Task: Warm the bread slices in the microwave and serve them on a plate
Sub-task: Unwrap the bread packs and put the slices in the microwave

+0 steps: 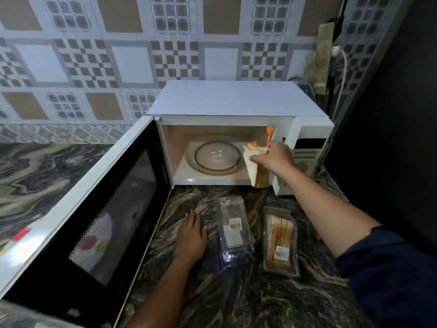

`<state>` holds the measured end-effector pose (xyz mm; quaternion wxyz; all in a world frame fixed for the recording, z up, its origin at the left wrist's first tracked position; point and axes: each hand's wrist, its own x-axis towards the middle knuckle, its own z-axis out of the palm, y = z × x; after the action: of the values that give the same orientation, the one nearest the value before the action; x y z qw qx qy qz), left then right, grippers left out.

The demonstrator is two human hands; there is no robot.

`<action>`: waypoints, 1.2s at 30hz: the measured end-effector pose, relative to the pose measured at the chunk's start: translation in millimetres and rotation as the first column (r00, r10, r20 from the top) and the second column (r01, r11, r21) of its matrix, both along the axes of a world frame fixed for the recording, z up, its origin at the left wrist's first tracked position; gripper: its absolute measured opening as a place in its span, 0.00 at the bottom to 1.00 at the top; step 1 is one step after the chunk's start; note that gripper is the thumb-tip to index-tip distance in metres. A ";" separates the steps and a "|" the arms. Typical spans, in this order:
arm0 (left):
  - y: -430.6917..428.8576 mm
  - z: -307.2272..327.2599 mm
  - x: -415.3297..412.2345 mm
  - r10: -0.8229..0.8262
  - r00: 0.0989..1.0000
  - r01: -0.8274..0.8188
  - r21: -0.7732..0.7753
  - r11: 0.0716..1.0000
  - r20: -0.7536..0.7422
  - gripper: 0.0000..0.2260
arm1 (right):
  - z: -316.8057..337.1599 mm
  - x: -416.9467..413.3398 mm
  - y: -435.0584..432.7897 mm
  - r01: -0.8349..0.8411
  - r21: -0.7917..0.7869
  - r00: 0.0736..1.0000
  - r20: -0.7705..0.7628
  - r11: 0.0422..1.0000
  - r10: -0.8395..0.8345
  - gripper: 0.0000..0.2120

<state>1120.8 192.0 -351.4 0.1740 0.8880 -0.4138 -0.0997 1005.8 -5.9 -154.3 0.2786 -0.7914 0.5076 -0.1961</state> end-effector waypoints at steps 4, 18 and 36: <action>-27.4 -4.6 27.5 -0.051 0.997 0.048 0.063 0.997 0.062 0.35 | -9.4 38.6 -21.0 -0.023 0.018 0.998 -0.059 1.000 0.024 0.25; -51.5 -9.6 52.3 -0.084 0.988 0.089 -0.037 0.995 0.133 0.34 | -54.6 139.8 -81.9 -0.006 0.173 0.994 0.111 0.985 -0.014 0.29; -52.0 -10.0 52.8 -0.093 0.987 0.095 -0.012 0.995 0.130 0.30 | -57.3 165.7 -85.9 -0.019 0.233 1.000 0.003 0.972 0.018 0.39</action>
<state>1173.6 140.0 -361.5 0.1499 0.8705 -0.4665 -0.0465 1171.4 -91.9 -211.6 0.3714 -0.7579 0.5195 -0.1330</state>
